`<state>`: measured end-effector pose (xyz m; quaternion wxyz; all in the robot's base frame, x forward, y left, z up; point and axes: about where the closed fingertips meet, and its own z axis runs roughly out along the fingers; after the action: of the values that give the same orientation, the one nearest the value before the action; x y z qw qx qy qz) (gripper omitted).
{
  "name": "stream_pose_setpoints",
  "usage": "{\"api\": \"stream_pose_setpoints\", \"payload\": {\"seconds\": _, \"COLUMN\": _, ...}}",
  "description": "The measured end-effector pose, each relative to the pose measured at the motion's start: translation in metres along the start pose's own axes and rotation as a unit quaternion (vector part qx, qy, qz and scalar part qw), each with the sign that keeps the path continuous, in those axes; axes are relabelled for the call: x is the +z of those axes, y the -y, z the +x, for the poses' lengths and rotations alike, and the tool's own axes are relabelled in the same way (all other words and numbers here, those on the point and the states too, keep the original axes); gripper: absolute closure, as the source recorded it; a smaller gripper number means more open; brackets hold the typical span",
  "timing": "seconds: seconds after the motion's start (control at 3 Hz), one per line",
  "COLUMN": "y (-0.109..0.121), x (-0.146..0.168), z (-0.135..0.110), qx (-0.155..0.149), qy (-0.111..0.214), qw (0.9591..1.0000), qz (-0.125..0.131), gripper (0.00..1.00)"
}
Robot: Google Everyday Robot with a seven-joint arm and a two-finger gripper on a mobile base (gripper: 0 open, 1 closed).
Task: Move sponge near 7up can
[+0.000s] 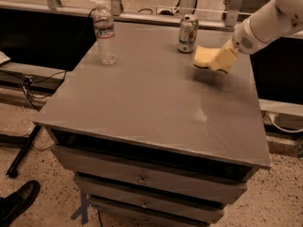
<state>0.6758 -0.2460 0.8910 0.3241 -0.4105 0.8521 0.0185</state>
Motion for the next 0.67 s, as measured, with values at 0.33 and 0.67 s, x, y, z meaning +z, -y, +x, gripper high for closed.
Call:
{"api": "stream_pose_setpoints", "payload": {"seconds": 0.33, "y": 0.011, "x": 0.031, "z": -0.009, "qx": 0.008, "qy": -0.001, "qw": 1.0000, "qz": -0.004, "gripper": 1.00}}
{"api": "stream_pose_setpoints", "payload": {"seconds": 0.67, "y": 0.017, "x": 0.051, "z": -0.019, "qx": 0.012, "qy": -0.006, "qw": 0.9999, "qz": -0.006, "gripper": 0.85}}
